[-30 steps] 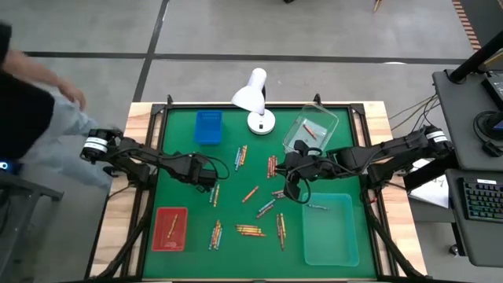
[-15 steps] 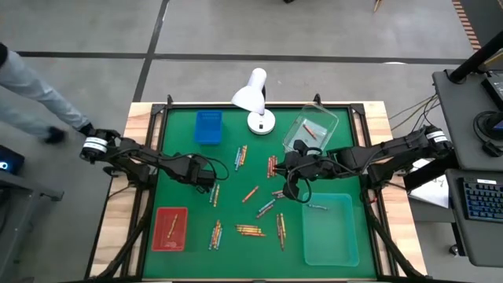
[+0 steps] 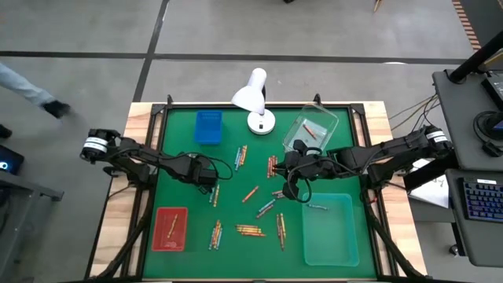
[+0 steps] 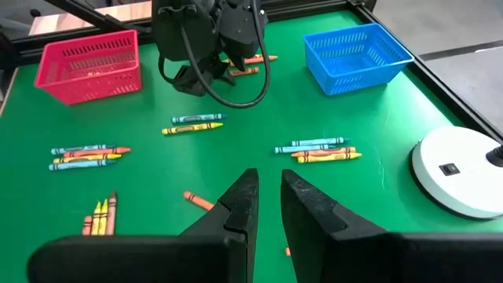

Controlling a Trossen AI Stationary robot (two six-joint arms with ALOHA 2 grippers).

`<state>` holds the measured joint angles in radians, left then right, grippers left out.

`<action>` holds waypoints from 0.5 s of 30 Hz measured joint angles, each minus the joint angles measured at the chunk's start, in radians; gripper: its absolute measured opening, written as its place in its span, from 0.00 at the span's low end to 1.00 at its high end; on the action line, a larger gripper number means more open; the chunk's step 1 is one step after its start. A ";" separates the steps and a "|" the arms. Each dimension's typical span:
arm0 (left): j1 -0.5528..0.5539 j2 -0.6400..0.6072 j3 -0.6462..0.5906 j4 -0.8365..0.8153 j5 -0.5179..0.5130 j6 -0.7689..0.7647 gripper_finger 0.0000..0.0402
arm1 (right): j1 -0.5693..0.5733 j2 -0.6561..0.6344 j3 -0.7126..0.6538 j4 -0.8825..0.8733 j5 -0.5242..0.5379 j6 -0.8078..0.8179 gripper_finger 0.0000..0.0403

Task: Sort crayons
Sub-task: Put the orange crayon into the transparent bin

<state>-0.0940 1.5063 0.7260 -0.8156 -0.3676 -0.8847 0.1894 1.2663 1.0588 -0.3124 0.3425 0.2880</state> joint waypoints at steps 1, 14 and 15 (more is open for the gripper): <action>0.000 0.000 0.002 -0.005 -0.001 0.001 0.34 | 0.000 0.000 0.000 0.000 0.000 0.001 0.12; -0.040 -0.235 -0.029 0.015 -0.093 -0.047 0.34 | 0.000 0.000 0.000 0.000 0.000 -0.001 0.12; -0.048 -0.273 -0.042 0.033 -0.099 -0.049 0.34 | 0.000 0.000 0.000 0.000 0.000 -0.003 0.12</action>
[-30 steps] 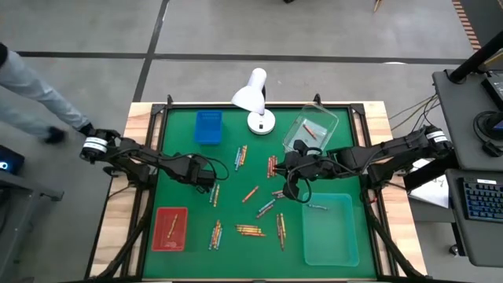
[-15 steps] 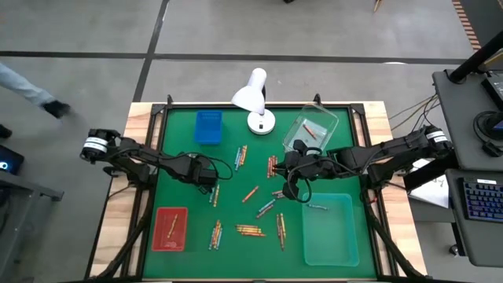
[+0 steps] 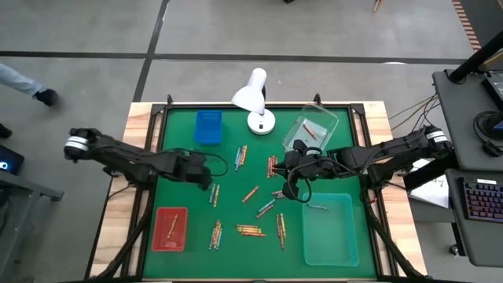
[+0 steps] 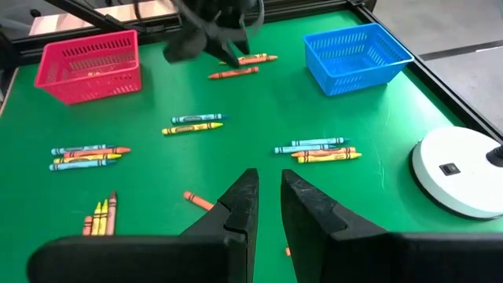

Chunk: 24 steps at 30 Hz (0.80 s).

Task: Sort crayons
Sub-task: Put the orange crayon into the transparent bin

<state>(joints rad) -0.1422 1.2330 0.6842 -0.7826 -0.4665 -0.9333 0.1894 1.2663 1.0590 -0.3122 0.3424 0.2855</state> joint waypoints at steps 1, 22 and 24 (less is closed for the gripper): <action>-0.010 -0.040 -0.016 0.021 -0.004 -0.002 0.34 | 0.000 0.000 0.000 0.000 0.000 -0.005 0.12; -0.119 -0.337 -0.287 0.161 -0.063 -0.013 0.34 | -0.002 0.000 -0.006 0.003 0.000 -0.051 0.12; -0.137 -0.337 -0.287 0.156 -0.103 -0.024 0.34 | -0.002 0.000 -0.007 0.003 0.000 -0.060 0.12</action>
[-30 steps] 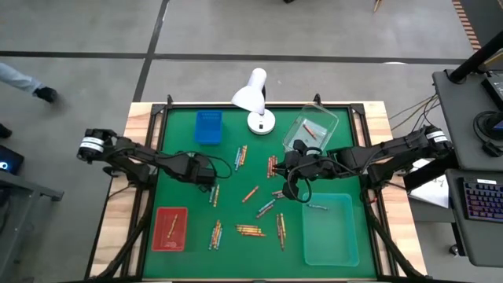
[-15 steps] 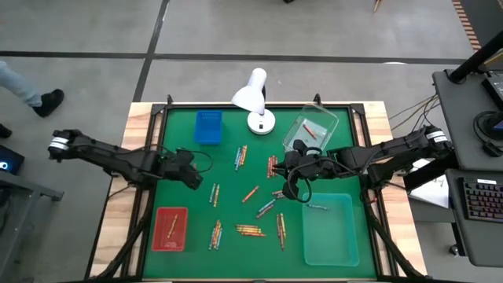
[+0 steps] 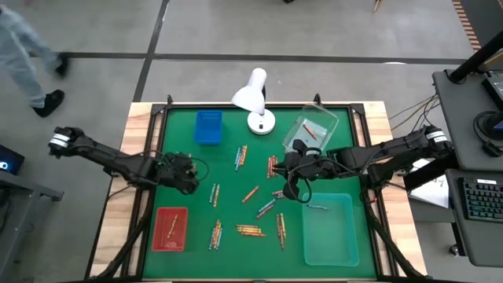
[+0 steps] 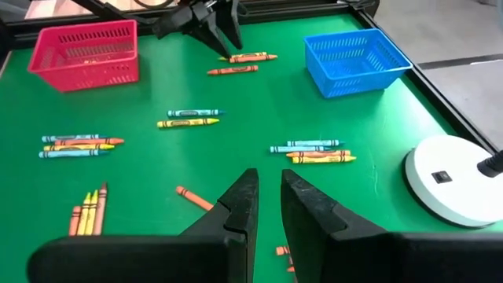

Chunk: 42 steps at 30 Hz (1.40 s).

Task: Sort crayons
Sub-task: Put the orange crayon into the transparent bin

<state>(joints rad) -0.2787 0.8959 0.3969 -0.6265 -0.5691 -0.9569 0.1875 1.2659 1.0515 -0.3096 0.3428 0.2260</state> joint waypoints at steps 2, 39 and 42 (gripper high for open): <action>-0.002 0.004 0.000 -0.001 -0.024 -0.030 0.34 | 0.000 0.000 -0.003 0.000 0.001 -0.008 0.12; -0.022 0.335 0.000 0.069 -0.029 -0.224 0.33 | 0.000 0.000 -0.026 0.001 0.025 -0.018 0.12; -0.022 0.354 0.001 0.071 -0.011 -0.224 0.31 | 0.000 -0.001 -0.026 0.001 0.025 -0.017 0.12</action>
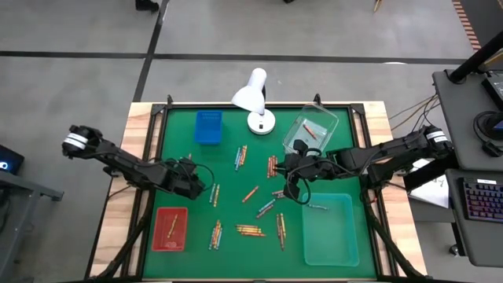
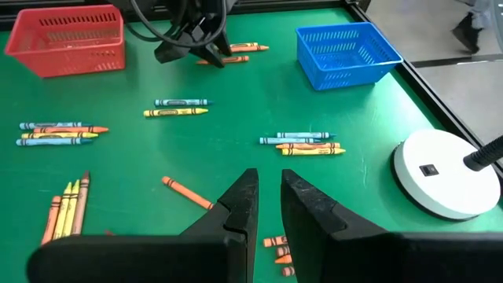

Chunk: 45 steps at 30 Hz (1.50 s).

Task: Sort crayons
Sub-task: Put the orange crayon into the transparent bin

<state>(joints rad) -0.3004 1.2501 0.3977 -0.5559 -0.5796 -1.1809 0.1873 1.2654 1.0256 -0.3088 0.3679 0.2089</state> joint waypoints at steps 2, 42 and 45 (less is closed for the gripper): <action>0.000 0.012 0.002 0.007 0.003 0.000 0.27 | 0.000 0.000 0.000 0.000 0.000 0.000 0.12; -0.054 -0.317 -0.024 0.862 -0.031 0.944 0.00 | 0.000 0.013 -0.182 0.436 -0.005 -0.103 0.12; -0.054 -0.297 -0.065 1.009 -0.031 0.997 0.00 | 0.000 0.044 -0.231 0.644 -0.011 -0.186 0.12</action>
<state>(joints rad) -0.3542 0.9534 0.3324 0.4530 -0.6107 -0.1843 0.1875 1.3098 0.7942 0.3353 0.3565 0.0227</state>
